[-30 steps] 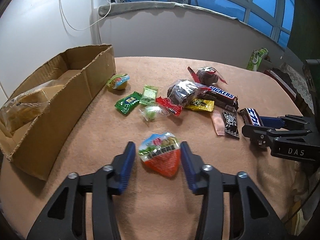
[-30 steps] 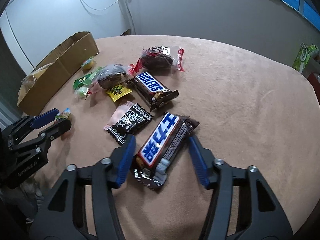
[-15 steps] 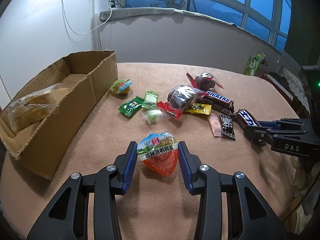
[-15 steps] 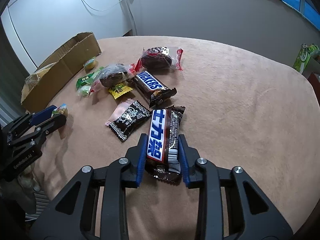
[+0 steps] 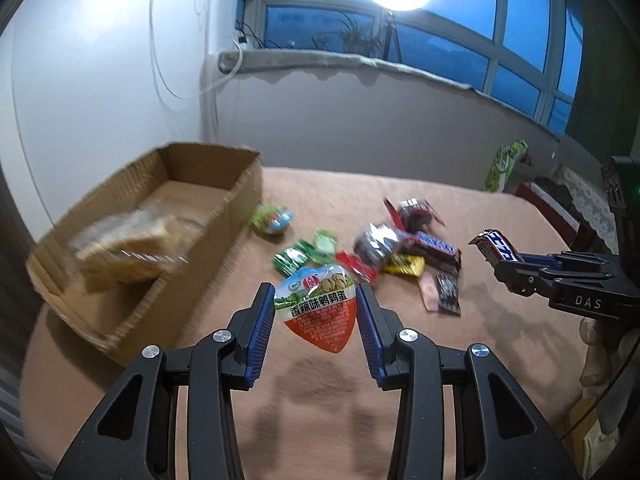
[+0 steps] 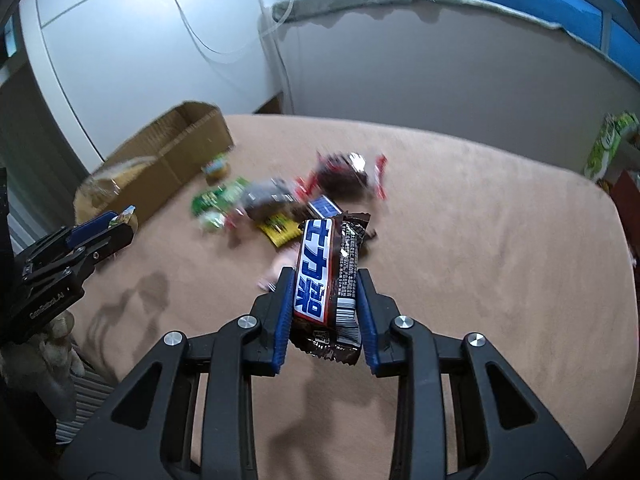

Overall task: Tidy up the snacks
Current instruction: 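Carry the Snickers bar and heart candy into the box with both grippers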

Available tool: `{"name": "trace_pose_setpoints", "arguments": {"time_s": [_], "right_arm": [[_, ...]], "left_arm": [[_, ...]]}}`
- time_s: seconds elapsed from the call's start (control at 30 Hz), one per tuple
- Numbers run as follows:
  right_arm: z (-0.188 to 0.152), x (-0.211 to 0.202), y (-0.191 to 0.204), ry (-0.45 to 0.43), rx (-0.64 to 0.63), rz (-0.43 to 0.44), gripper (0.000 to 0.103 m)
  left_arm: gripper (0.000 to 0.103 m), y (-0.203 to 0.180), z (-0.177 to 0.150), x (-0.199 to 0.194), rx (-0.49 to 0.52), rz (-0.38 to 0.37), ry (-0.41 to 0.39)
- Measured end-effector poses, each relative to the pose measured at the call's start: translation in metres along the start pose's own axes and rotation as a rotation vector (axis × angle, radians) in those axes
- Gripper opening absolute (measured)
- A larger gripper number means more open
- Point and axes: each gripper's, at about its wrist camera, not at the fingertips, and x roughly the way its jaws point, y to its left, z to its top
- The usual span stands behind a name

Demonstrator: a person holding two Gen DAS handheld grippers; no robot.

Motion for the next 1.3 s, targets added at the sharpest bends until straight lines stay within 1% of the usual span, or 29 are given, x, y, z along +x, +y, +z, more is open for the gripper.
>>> {"name": "trace_pose_setpoints", "arguments": {"time_s": [0.1, 0.3, 0.7, 0.97, 1.3], "right_arm": [[0.018, -0.003, 0.009, -0.021, -0.013, 0.025, 0.031], [0.05, 0.001, 0.033, -0.059, -0.059, 0.042, 0.031], [0.112, 0.031, 0.097, -0.095, -0.161, 0.116, 0.031], [0.138, 0.061, 0.147, -0.09, -0.239, 0.164, 0.031], [0.151, 0.114, 0.184, -0.019, -0.289, 0.201, 0.031]], "left_arm": [[0.039, 0.013, 0.01, -0.01, -0.011, 0.011, -0.03], [0.039, 0.045, 0.029, -0.021, -0.038, 0.046, -0.072], [0.039, 0.106, 0.039, -0.025, -0.095, 0.147, -0.104], [0.039, 0.145, 0.037, -0.02, -0.155, 0.215, -0.09], [0.039, 0.173, 0.035, -0.008, -0.192, 0.25, -0.063]]}}
